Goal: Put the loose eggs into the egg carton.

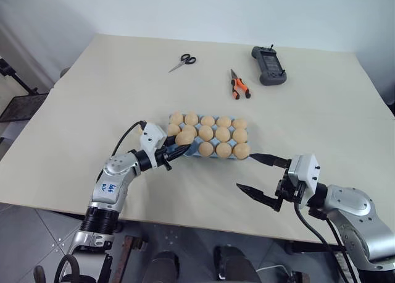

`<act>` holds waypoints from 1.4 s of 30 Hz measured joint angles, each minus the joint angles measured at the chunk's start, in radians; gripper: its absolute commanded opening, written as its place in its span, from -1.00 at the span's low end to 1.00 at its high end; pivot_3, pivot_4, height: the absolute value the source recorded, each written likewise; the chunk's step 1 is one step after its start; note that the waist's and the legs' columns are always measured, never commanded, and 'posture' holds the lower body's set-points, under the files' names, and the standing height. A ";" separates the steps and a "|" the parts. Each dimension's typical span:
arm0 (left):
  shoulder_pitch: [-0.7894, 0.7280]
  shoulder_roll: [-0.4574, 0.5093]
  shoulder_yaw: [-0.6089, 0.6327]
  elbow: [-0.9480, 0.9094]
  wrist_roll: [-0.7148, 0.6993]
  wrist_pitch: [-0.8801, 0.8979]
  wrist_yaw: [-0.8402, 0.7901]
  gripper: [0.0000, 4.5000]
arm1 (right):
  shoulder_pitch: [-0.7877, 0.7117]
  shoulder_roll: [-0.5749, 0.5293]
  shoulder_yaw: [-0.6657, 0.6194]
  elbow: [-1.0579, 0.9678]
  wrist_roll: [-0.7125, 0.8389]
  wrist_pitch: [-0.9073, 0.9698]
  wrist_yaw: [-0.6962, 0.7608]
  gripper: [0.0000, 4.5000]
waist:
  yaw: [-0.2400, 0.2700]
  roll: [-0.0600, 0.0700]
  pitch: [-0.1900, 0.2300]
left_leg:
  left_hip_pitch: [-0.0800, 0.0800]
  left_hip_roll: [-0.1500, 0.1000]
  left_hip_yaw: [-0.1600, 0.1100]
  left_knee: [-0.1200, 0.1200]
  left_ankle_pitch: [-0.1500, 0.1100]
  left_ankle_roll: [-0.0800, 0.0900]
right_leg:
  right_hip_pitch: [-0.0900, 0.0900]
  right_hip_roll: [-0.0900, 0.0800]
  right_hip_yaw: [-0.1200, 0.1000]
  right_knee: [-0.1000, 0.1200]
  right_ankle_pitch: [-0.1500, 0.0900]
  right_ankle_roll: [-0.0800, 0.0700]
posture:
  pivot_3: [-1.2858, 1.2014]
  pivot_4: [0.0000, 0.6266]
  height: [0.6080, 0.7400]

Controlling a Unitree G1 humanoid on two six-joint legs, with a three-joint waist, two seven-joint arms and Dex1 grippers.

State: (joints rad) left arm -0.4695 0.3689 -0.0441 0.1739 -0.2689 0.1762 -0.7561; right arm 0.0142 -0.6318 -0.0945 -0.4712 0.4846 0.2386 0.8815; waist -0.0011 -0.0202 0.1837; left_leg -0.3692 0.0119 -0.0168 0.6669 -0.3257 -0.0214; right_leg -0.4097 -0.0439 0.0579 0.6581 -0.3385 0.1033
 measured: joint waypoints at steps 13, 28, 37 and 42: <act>0.174 0.089 0.160 -0.138 -0.024 -0.025 0.010 0.95 | -0.021 0.002 0.017 0.007 0.003 0.001 0.010 1.00 | -0.017 0.000 0.000 | 0.001 0.001 0.000 -0.001 0.001 0.000 | 0.000 -0.001 0.000 0.000 0.000 0.000 | 0.03 -0.52 1.00; 0.631 0.111 0.549 -0.284 -0.143 -0.038 0.151 0.95 | -0.074 0.022 0.046 0.110 -0.002 -0.109 0.090 1.00 | -0.022 0.000 0.000 | 0.000 0.001 -0.001 -0.003 0.000 0.001 | 0.001 -0.003 -0.001 -0.005 0.000 -0.001 | 0.03 -0.52 1.00; 0.465 0.119 0.450 -0.288 -0.163 0.051 0.165 0.95 | -0.094 0.024 0.045 0.133 -0.001 -0.131 0.108 1.00 | -0.023 0.000 0.000 | 0.000 0.000 -0.001 -0.003 0.002 0.000 | 0.002 -0.003 -0.002 -0.005 0.002 -0.003 | 0.03 -0.52 1.00; 0.239 0.143 0.349 -0.174 -0.105 0.082 0.193 0.95 | -0.107 0.023 0.043 0.132 0.003 -0.128 0.109 1.00 | -0.027 0.000 0.000 | 0.001 0.000 -0.001 -0.003 0.003 0.000 | 0.000 -0.001 -0.002 -0.003 0.003 -0.003 | 0.03 -0.52 1.00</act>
State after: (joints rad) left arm -0.2307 0.5116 0.3053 0.0003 -0.3737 0.2580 -0.5631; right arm -0.0927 -0.6092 -0.0520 -0.3387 0.4872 0.1104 0.9901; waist -0.0277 -0.0206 0.1838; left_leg -0.3686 0.0122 -0.0176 0.6639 -0.3228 -0.0219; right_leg -0.4092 -0.0454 0.0564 0.6553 -0.3360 0.1007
